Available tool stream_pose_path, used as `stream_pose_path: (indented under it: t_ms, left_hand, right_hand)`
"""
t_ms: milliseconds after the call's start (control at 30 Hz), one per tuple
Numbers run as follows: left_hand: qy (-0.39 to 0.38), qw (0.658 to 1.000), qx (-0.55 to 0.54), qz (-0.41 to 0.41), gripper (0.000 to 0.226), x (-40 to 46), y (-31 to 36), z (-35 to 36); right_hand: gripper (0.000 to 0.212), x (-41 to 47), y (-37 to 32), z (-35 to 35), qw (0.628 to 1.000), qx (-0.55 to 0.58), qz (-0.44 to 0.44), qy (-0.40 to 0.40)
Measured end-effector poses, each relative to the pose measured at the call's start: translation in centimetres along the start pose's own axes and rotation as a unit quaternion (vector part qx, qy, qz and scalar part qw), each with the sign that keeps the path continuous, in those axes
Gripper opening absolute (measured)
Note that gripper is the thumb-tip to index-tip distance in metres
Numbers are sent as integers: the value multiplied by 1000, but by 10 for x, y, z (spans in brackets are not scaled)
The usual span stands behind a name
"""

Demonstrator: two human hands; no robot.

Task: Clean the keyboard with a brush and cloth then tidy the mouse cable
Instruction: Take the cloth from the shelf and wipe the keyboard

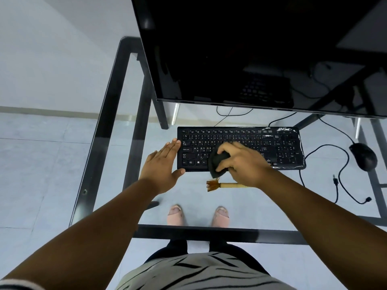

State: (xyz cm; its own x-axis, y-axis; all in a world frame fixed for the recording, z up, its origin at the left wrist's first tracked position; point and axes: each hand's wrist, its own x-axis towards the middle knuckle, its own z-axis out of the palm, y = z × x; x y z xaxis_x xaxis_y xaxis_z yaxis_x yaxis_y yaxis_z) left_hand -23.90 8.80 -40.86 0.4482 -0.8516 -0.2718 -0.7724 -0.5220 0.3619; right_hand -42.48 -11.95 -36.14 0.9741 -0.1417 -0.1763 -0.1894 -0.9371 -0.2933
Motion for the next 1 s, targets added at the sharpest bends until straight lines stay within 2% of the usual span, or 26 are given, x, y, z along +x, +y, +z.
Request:
stream_pose_path:
  t_ms: [167,433,667,1000]
  left_hand:
    - [7,1000,0,-10,80,0,4,2]
    - [2,1000,3,-23,81,-1,7,1]
    - [9,999,-17,-37,82,-3,14,2]
    - [88,996,-8,-29,66,-16,39,22]
  right_hand:
    - [31,-22,24,-10,999,-15,39,1]
    - [33,20,-21,0,1000,-21,-17,3]
    - [32,-23,33,-11,999,-41,22,-3]
    - [33,-27,27,-4,1000,-26,-17,0]
